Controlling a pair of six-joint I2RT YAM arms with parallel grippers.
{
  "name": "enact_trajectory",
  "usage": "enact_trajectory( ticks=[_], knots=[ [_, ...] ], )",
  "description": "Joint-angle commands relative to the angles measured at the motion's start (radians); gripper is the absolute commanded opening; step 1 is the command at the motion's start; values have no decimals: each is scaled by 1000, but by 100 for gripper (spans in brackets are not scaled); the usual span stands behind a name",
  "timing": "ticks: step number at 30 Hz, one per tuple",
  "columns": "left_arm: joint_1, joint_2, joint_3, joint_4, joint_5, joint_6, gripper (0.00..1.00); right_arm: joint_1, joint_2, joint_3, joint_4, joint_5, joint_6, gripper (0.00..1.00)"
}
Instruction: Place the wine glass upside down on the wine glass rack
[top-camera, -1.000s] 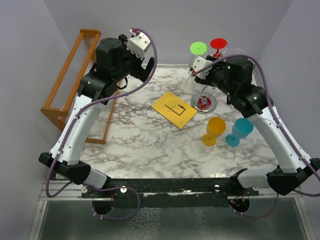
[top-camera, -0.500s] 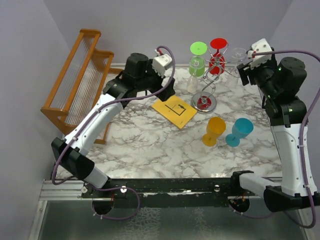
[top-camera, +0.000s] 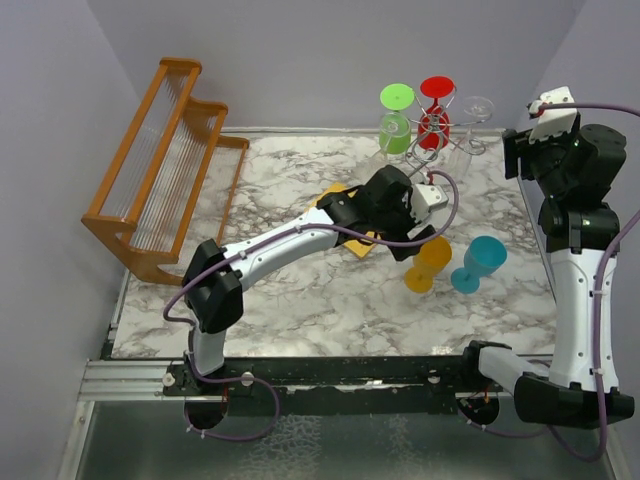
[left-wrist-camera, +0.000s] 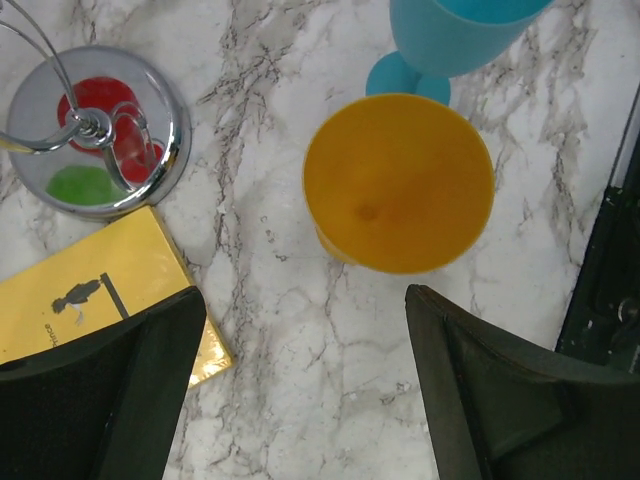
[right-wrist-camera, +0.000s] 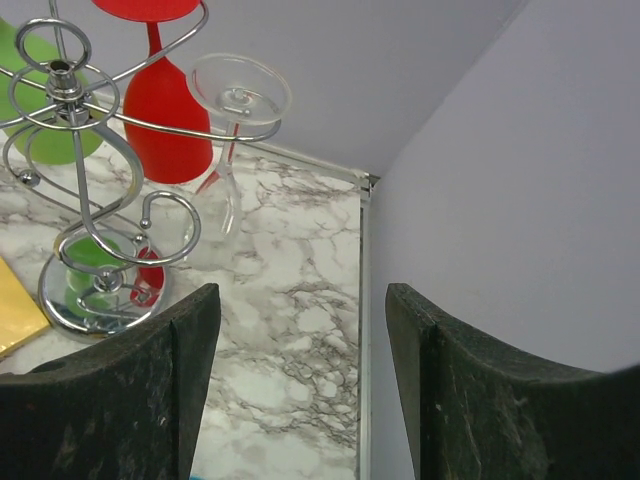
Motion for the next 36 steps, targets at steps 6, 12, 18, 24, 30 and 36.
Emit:
enact_trajectory(
  ticks=[6,12,18,24,30,36],
  knots=[
    [-52,109,129,63,-85,31,75,-11,-21,-12,14,-10,14,67],
    [-54,166,161,73,-93,23,69,-11,-18,-21,9,-24,11,66],
    [-54,222,202,42,-85,49,56,-11,-28,-29,10,-6,6,67],
    [-54,262,262,-43,-53,95,46,-11,-32,-36,11,-13,3,67],
    [-54,272,308,-145,-18,146,25,-11,-34,-46,13,-10,-3,66],
    [-54,238,320,-225,12,181,2,-11,-37,-45,11,0,-22,67]
  ],
)
